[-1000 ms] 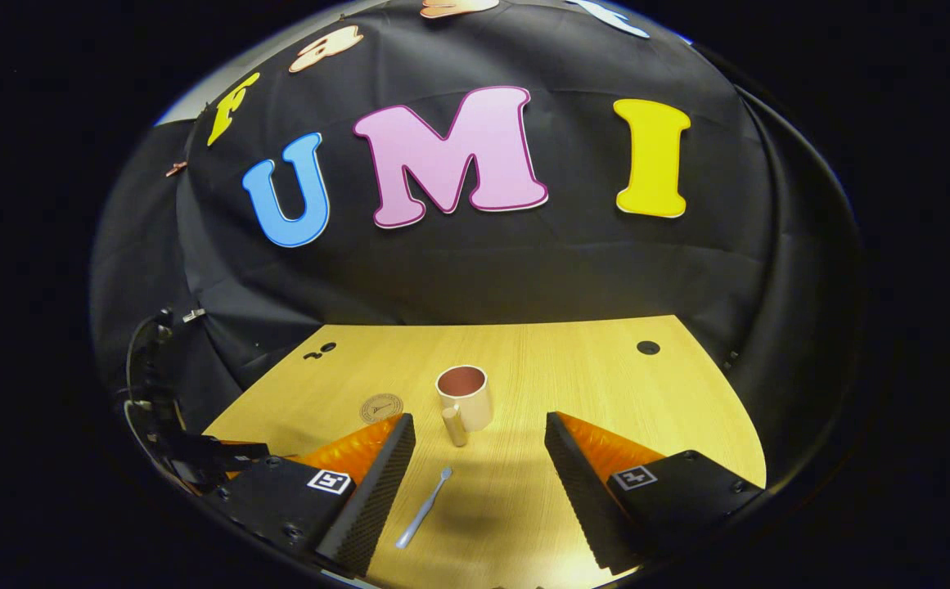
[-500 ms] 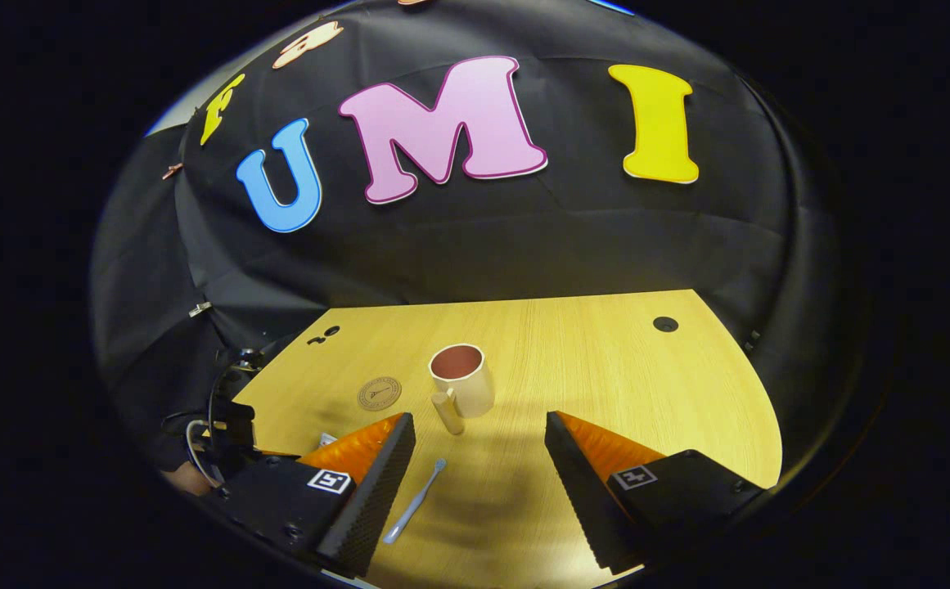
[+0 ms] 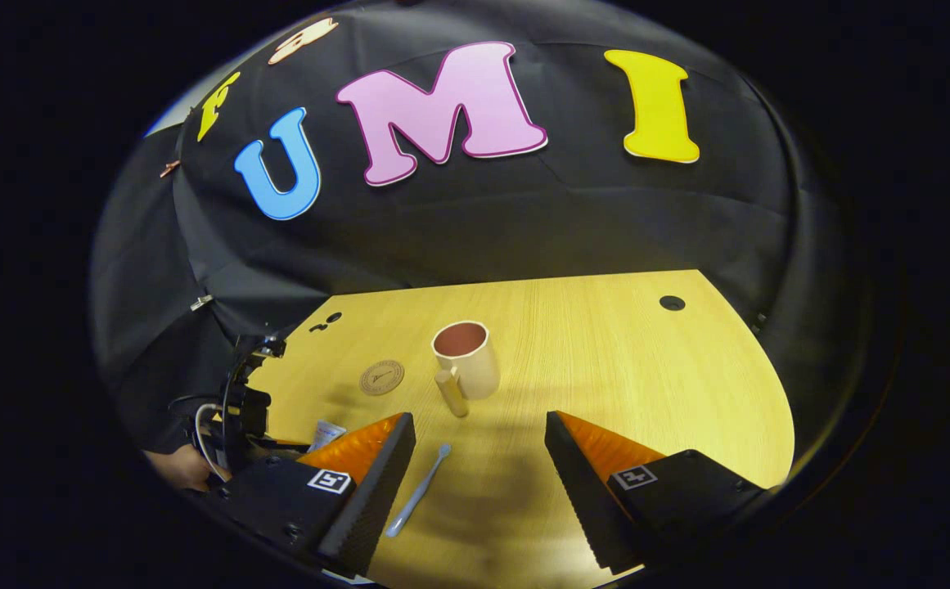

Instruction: Put the toothbrush and toothpaste on the desktop into the cup, then pick up the cup and place it on the coaster on the desktop.

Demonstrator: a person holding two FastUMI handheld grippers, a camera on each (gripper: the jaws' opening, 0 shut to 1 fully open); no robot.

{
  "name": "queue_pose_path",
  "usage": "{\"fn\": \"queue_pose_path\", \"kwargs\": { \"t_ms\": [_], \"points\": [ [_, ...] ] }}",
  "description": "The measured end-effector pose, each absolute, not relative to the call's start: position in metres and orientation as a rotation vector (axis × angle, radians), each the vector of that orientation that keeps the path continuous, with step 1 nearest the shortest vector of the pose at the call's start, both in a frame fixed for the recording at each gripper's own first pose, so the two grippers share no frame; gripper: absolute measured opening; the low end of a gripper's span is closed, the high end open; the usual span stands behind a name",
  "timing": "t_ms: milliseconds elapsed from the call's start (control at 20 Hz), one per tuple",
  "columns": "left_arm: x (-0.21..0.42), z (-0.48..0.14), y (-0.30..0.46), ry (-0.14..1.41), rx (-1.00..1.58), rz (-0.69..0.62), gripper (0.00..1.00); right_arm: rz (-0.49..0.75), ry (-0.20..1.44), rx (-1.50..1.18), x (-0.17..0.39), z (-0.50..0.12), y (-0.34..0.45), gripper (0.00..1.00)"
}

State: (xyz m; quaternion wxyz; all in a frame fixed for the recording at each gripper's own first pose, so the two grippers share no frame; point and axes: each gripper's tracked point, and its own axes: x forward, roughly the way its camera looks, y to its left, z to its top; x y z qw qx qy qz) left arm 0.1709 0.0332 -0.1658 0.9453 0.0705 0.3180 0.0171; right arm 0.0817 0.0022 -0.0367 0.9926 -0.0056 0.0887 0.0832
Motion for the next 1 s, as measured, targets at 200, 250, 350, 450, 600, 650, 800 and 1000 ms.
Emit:
{"fn": "queue_pose_path", "kwargs": {
  "t_ms": [200,250,350,450,600,650,800,1000],
  "points": [
    [0.170,-0.165,0.036,0.644,0.159,-0.025,0.45,0.137,0.226,-0.012,0.067,-0.062,0.015,0.98],
    [0.170,-0.165,0.036,0.640,0.161,-0.036,0.39,0.129,0.240,-0.019,0.064,-0.069,0.018,0.98],
    [0.167,-0.166,0.034,0.636,0.156,-0.061,0.37,0.114,0.269,-0.032,0.060,-0.081,0.026,0.98],
    [0.162,-0.164,0.034,0.618,0.147,-0.082,0.36,0.102,0.294,-0.032,0.057,-0.091,0.034,0.98],
    [0.155,-0.151,0.032,0.573,0.130,-0.121,0.35,0.084,0.330,-0.027,0.060,-0.103,0.047,0.98],
    [0.152,-0.146,0.032,0.560,0.122,-0.134,0.35,0.083,0.343,-0.018,0.061,-0.107,0.052,0.98],
    [0.140,-0.129,0.033,0.519,0.083,-0.163,0.35,0.073,0.398,-0.019,0.074,-0.122,0.065,0.98],
    [0.119,-0.117,0.044,0.484,0.070,-0.182,0.34,0.055,0.504,-0.043,0.093,-0.149,0.074,0.99]
  ]
}}
